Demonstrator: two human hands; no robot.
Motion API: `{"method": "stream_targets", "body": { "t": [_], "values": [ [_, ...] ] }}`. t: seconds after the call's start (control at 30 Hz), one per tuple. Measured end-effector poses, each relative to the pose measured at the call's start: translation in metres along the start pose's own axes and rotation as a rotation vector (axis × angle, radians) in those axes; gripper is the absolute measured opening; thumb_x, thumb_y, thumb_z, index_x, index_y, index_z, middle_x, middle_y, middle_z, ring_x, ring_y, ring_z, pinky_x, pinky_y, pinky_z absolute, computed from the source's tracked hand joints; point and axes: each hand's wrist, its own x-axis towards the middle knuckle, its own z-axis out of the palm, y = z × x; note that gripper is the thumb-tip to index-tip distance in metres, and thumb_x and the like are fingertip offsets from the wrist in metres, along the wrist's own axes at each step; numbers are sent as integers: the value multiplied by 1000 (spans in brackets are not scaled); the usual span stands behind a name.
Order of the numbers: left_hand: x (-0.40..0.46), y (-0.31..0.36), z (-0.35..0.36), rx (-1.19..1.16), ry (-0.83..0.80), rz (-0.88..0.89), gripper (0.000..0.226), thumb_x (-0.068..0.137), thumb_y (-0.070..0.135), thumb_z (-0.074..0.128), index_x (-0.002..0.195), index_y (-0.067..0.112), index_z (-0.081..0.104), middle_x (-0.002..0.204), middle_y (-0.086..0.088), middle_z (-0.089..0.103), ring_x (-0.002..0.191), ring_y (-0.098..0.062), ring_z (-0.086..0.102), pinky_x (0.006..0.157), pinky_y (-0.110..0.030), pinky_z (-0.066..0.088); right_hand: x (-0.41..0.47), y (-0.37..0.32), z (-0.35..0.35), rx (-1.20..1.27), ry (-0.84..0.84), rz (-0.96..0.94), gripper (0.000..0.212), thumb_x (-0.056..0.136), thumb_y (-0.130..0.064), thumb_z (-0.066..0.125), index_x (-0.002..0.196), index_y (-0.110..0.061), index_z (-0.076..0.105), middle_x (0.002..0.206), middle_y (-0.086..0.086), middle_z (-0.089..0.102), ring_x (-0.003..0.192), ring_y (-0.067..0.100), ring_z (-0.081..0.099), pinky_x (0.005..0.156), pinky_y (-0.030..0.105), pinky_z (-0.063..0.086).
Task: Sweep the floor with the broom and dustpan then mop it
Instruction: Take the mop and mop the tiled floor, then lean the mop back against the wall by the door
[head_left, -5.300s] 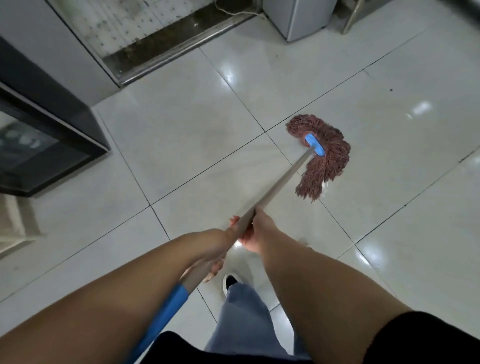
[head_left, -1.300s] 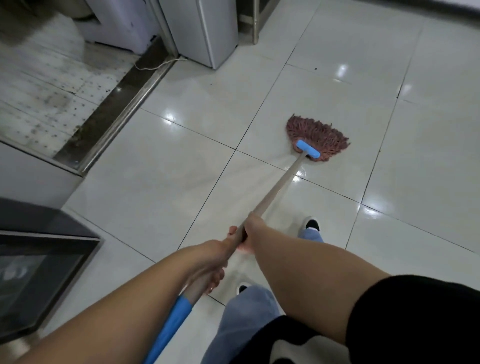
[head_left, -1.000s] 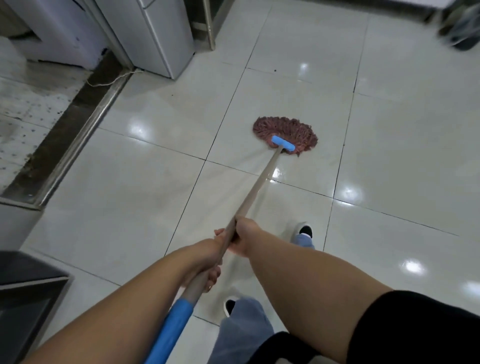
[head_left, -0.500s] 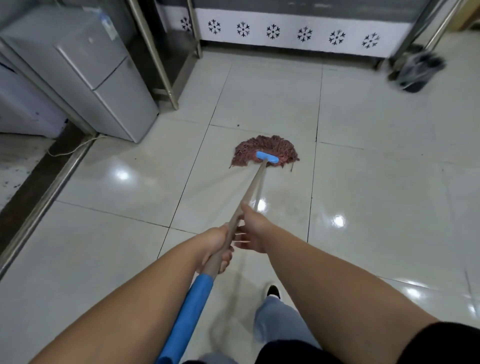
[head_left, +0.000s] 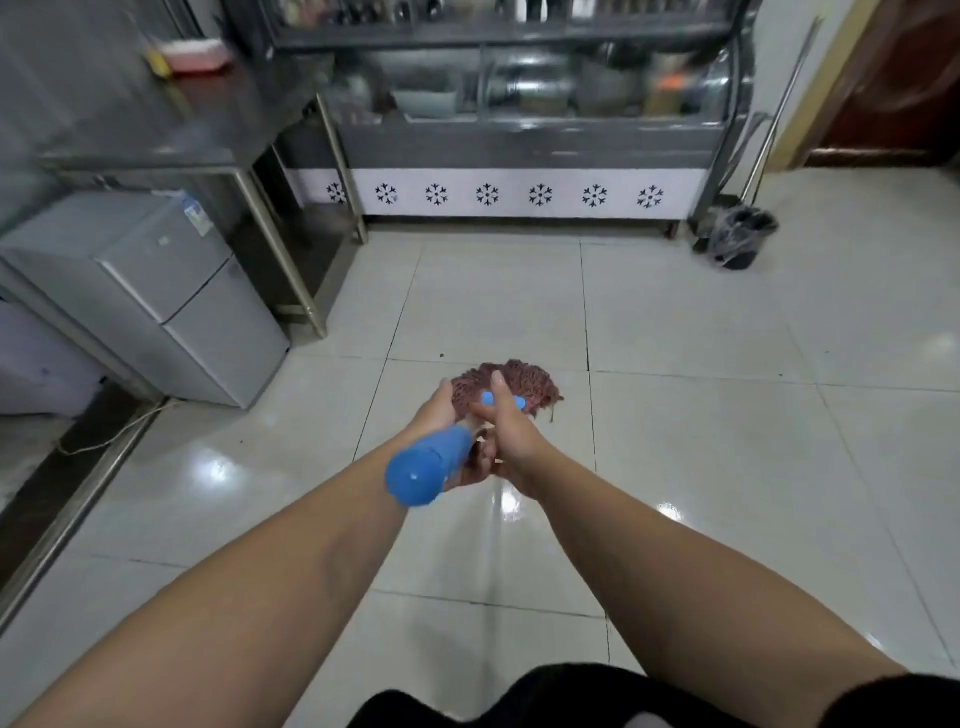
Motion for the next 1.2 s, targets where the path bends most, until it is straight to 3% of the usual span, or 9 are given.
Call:
{"method": "stream_targets", "body": {
  "t": [0.13, 0.27, 0.33, 0.47, 0.53, 0.67, 0.8, 1.0, 1.2],
  "values": [
    [-8, 17, 9, -65, -198, 213, 71, 95, 51, 17, 62, 9, 64, 66, -7, 46, 54, -17, 44, 53, -22, 40, -11, -35, -10, 136, 6, -147, 76, 94, -62, 17, 135, -6, 47, 67, -2, 56, 50, 11, 34, 49, 19, 33],
    [-14, 39, 20, 28, -125, 449, 57, 97, 54, 19, 85, 12, 55, 51, -1, 63, 44, -16, 62, 44, -27, 51, -24, -61, -5, 160, -6, -300, 59, 98, -53, 17, 117, -16, 59, 127, 16, 58, 101, 29, 58, 83, 38, 48],
    [-16, 52, 22, 77, -125, 509, 63, 94, 61, 17, 98, 15, 59, 63, -1, 68, 48, -13, 66, 41, -27, 51, -30, -74, 0, 113, -14, -370, 44, 100, -43, 20, 108, -26, 60, 134, 9, 54, 121, 25, 52, 103, 43, 41],
    [-16, 73, 10, 273, -21, 666, 55, 98, 50, 11, 119, 25, 56, 86, 6, 63, 103, -19, 59, 96, -41, 46, -25, -100, 3, -15, -42, -504, 35, 103, -32, 23, 89, -35, 55, 100, -19, 62, 85, -17, 59, 80, 8, 46],
    [-12, 82, 5, 336, -19, 703, 49, 99, 47, 11, 112, 30, 55, 91, 3, 64, 113, -24, 53, 107, -43, 35, -19, -114, 3, -60, -26, -543, 35, 102, -32, 26, 86, -34, 58, 84, -26, 66, 80, -14, 61, 74, 12, 48],
    [-2, 108, 9, 293, -73, 693, 53, 100, 46, 14, 127, 20, 53, 124, -12, 60, 120, -24, 52, 84, -30, 43, -8, -130, 11, -205, 38, -738, 22, 92, -39, 42, 110, -37, 56, 88, -27, 65, 86, -11, 60, 79, 6, 45],
    [13, 135, 20, 355, -91, 763, 48, 101, 43, 19, 118, 18, 56, 122, -14, 59, 110, -22, 56, 73, -26, 46, 8, -152, 4, -317, 156, -880, 39, 94, -24, 51, 133, -27, 45, 99, -20, 60, 87, -11, 58, 68, -2, 41],
    [54, 190, 45, 513, -75, 900, 33, 100, 41, 27, 101, 25, 55, 90, 8, 58, 85, -3, 54, 66, -21, 46, 46, -209, -31, -473, 375, -860, 15, 94, -25, 53, 109, -25, 51, 82, -15, 57, 75, 1, 55, 58, 9, 40],
    [118, 249, 78, 548, -154, 879, 26, 93, 50, 37, 97, 38, 59, 100, 21, 60, 97, 4, 55, 66, -18, 45, 103, -267, -80, -452, 395, -888, 16, 90, -28, 58, 77, -28, 51, 70, -10, 53, 64, 1, 49, 50, 4, 37]
  ]
}}
